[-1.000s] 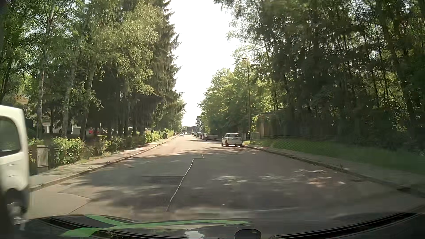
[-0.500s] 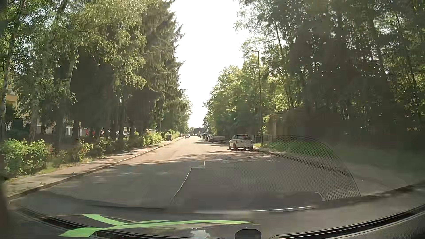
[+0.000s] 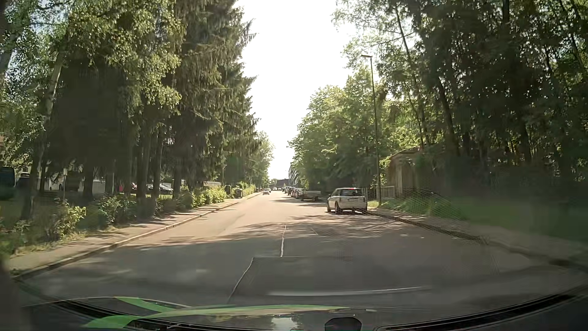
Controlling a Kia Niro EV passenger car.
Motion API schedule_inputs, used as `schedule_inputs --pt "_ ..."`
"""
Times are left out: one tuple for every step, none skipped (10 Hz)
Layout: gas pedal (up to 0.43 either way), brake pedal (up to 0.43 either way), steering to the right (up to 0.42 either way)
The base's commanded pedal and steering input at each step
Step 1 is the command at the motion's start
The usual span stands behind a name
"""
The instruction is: Follow the waypoints while adhering to traffic rules and regulations
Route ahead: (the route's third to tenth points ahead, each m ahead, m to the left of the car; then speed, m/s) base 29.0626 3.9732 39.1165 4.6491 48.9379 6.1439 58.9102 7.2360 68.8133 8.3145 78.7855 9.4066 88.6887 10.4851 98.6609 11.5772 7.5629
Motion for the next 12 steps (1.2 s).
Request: schedule_inputs --pt "0.157 0.0 -0.031" --pt "0.157 0.0 -0.032" --pt "0.157 0.0 -0.031" --pt "0.157 0.0 -0.031" --pt "0.157 0.0 -0.031" --pt "0.157 0.0 -0.031" --pt "0.157 0.0 -0.031" --pt "0.157 0.0 -0.031" --pt "0.157 0.0 -0.031" --pt "0.157 0.0 -0.031" --pt "0.157 0.0 -0.031" --pt "0.157 0.0 -0.031"
